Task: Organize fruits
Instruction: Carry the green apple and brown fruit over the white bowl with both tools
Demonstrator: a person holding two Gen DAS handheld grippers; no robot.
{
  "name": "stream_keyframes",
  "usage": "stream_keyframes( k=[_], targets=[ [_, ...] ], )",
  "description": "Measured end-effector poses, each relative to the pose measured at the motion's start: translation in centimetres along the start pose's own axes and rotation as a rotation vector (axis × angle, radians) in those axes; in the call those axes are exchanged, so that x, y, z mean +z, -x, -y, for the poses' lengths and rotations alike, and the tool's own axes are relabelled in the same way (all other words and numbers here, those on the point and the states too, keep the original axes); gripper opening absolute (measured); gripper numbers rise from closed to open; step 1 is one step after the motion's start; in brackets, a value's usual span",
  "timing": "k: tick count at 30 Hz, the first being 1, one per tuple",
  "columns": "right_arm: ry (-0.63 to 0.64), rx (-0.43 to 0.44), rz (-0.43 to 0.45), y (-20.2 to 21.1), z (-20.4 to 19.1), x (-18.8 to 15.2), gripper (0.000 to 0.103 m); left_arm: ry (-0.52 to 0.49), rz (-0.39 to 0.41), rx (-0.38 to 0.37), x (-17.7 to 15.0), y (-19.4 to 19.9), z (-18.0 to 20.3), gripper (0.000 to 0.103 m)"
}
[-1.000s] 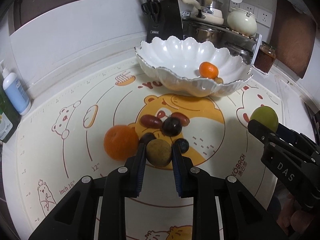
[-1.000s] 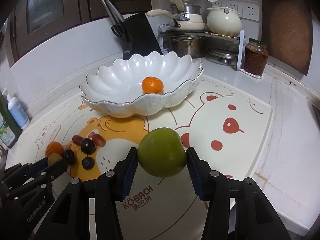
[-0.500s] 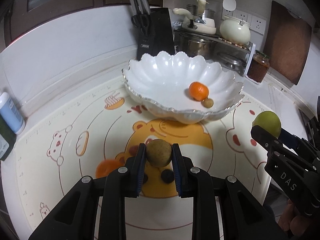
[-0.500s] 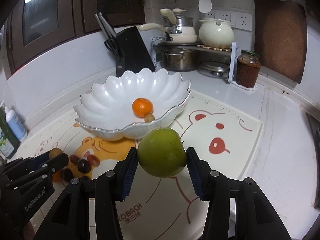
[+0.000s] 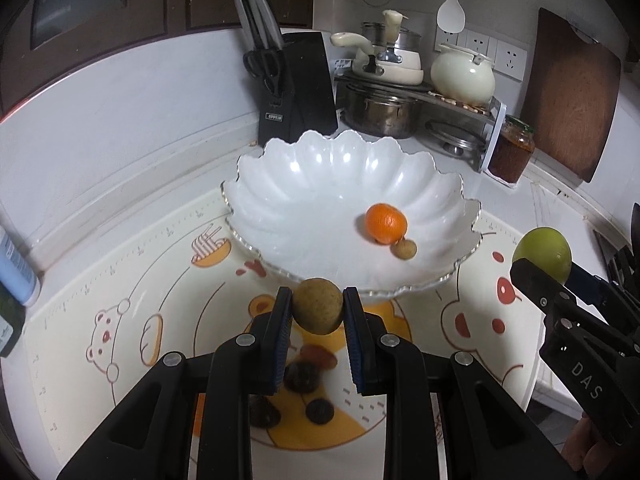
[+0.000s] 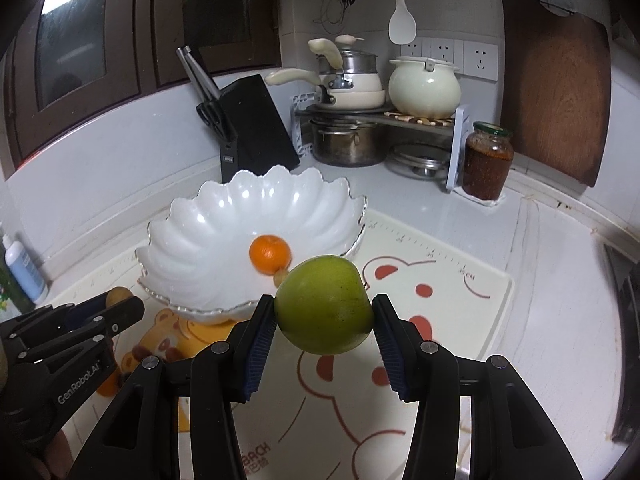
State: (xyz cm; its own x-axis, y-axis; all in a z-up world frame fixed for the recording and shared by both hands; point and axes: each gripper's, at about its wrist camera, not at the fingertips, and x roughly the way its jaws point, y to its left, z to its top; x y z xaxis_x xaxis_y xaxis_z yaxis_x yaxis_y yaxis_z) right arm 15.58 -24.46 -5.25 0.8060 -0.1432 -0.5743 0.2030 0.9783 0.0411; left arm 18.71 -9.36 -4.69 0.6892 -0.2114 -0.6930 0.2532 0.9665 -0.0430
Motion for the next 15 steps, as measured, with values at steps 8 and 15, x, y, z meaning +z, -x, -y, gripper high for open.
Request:
stream_keyframes(
  k=[8,15],
  targets=[
    [0.009,0.000,0.000,-1.4,0.0,1.9,0.050,0.007,-0.009,-0.003,2.2,-1.6,0.0,0.026],
    [0.012,0.000,0.009,-2.8,-0.2,3.8,0.050,0.003,-0.006,0.004,4.3,-3.1,-0.3,0.026]
  ],
)
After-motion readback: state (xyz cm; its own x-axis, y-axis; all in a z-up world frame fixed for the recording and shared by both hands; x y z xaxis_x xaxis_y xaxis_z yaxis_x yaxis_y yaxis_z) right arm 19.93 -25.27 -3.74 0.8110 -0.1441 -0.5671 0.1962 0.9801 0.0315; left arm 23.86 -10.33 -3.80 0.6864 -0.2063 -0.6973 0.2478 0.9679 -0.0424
